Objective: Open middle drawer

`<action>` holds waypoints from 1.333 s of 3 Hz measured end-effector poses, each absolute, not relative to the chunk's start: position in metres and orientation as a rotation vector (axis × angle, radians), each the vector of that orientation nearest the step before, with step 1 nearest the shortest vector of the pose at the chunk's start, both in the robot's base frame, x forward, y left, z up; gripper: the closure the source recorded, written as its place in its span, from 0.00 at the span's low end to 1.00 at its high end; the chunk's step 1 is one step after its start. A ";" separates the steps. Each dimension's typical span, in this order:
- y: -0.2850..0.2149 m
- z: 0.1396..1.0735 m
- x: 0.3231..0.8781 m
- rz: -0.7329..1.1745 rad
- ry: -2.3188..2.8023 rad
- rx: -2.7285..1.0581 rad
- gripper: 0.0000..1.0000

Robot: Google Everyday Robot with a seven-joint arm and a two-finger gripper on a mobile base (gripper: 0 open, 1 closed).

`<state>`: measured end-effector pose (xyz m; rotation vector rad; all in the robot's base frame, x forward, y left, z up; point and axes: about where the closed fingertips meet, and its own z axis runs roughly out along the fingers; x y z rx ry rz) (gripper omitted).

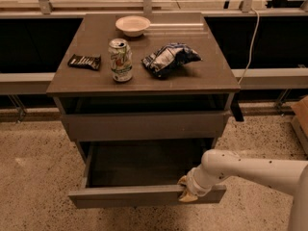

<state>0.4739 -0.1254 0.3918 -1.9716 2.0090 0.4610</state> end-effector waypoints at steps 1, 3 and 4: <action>-0.125 0.392 0.474 0.461 2.009 -1.972 1.00; -0.125 0.391 0.473 0.463 2.009 -1.973 0.59; -0.126 0.391 0.473 0.463 2.009 -1.973 0.34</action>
Offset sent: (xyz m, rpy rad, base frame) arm 0.0000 0.0000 0.0000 0.0000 0.0000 0.0000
